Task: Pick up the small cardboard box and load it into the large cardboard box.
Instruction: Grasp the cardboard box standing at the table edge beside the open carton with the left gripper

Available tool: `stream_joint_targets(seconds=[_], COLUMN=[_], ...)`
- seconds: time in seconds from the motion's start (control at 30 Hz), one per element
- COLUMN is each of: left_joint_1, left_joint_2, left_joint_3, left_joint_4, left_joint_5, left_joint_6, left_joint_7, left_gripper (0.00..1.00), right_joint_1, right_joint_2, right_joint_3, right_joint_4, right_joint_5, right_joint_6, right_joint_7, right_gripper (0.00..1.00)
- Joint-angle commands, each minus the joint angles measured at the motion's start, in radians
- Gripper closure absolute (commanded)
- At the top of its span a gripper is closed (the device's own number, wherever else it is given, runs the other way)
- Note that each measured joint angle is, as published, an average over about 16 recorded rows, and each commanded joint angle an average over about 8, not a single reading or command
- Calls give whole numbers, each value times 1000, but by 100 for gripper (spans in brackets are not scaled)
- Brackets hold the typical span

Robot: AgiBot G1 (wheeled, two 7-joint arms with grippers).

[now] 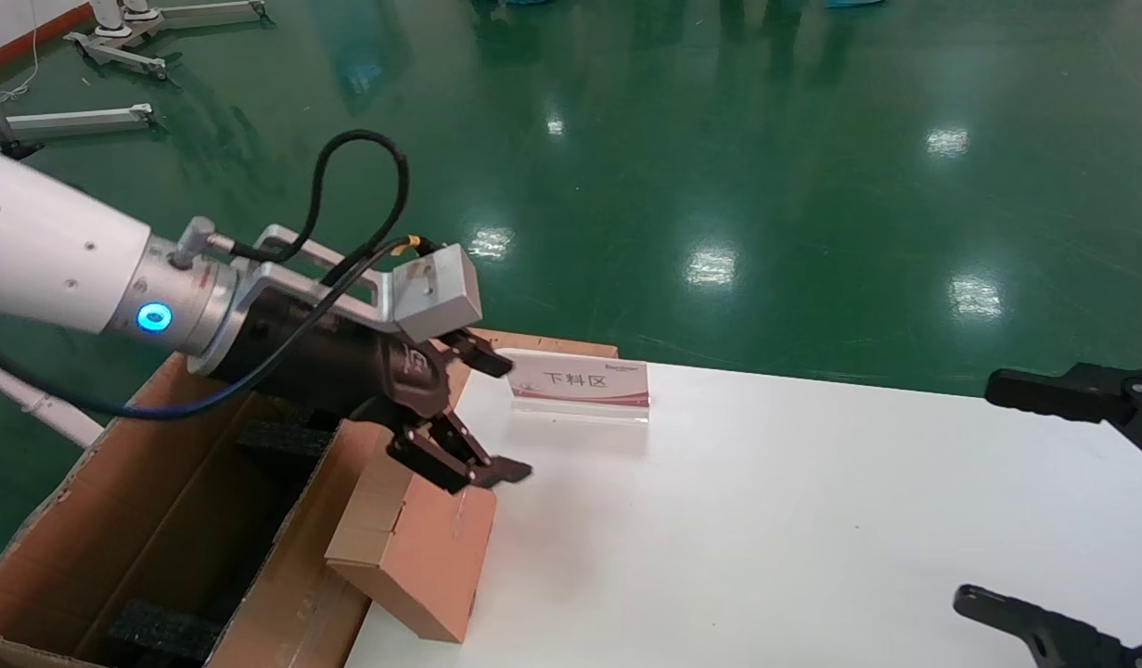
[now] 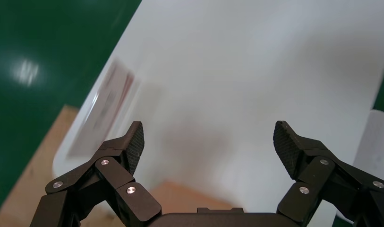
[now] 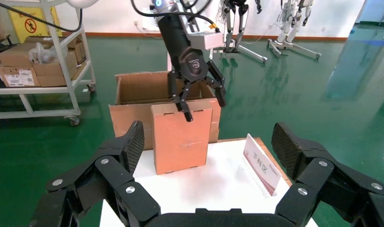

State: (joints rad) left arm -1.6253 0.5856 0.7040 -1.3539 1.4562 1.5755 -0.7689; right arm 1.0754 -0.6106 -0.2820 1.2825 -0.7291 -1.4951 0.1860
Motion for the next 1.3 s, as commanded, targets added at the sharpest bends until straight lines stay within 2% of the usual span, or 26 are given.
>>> stream_joint_targets(seconds=[0.03,0.23,0.67,1.3], left_joint_1=[-50,-170,-368,-604], left_joint_2=[6,12,2,92], left_joint_3=[54,205,482,904], left_joint_4=[0,-2,-1,-1], left_joint_5=[50,100,10,-25], left_joint_6=[5,7,8,-1], left_joint_7=[-56,-180,-365,-623], left_gripper=[0,0,0,0], right_joint_1=[0,0,0,1], right_joint_2=[0,0,1,1], right_joint_3=[0,-1,-2,-3], right_joint_4=[0,0,0,0], right_joint_5=[0,0,1,2], right_joint_6=[0,0,1,1], right_joint_7=[0,0,-1,-1], right_gripper=[0,0,0,0])
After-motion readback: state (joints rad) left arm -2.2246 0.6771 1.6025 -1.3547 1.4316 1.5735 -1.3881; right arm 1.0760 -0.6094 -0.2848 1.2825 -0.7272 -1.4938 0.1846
